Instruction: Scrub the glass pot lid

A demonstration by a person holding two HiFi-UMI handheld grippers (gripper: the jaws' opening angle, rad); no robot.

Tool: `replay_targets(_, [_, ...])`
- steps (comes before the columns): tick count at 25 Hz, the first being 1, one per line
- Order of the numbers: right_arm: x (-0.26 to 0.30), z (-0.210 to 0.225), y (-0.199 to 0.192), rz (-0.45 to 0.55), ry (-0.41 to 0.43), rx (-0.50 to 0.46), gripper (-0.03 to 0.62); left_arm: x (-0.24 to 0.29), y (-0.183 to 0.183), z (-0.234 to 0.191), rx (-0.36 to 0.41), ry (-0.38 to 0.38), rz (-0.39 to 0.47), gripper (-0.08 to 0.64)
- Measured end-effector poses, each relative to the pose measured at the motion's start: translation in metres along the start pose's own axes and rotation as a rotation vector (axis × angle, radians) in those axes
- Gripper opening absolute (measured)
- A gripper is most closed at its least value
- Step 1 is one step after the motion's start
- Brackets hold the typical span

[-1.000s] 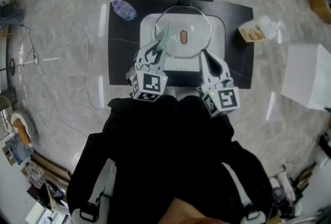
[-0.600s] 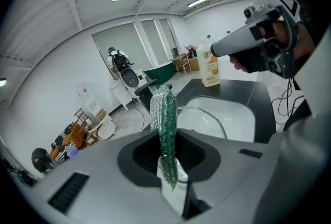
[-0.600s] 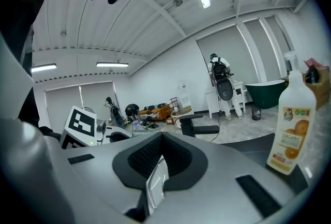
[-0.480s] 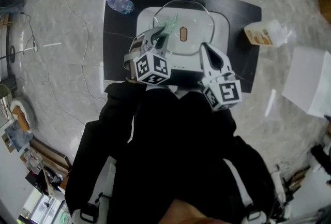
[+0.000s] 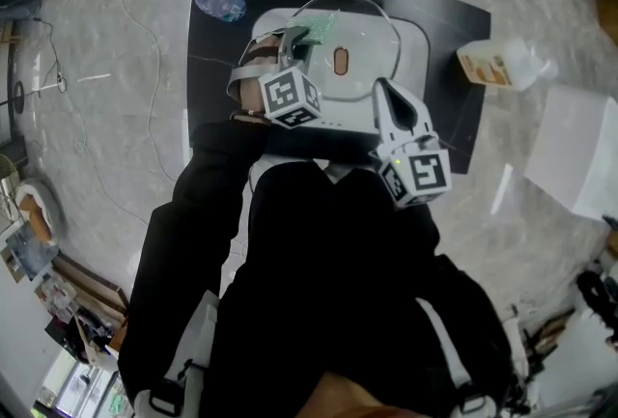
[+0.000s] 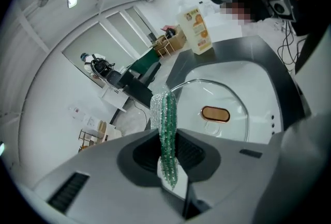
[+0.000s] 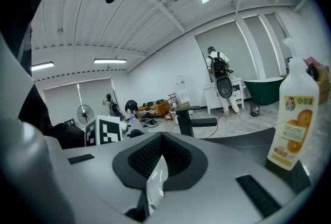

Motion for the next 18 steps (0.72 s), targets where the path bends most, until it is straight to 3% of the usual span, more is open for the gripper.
replay_targets(8, [-0.004, 0.002, -0.015, -0.028, -0.003, 0.002, 0.0, 0.042, 0.002, 0.0, 0.115, 0.019, -0.038, 0.055])
replay_targets(18, [-0.005, 0.011, -0.023, -0.042, -0.01, 0.004, 0.0, 0.085, -0.016, -0.004, 0.128, 0.036, -0.126, 0.055])
Point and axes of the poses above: the fingertips, and each gripper's own axes: x forward along the fingers, z to its right, y out of its top, the point moved 3 cm from there along -x, backward along the fingers, and after that the axes turned 11 degrees about -x, right-handed, at the moved point
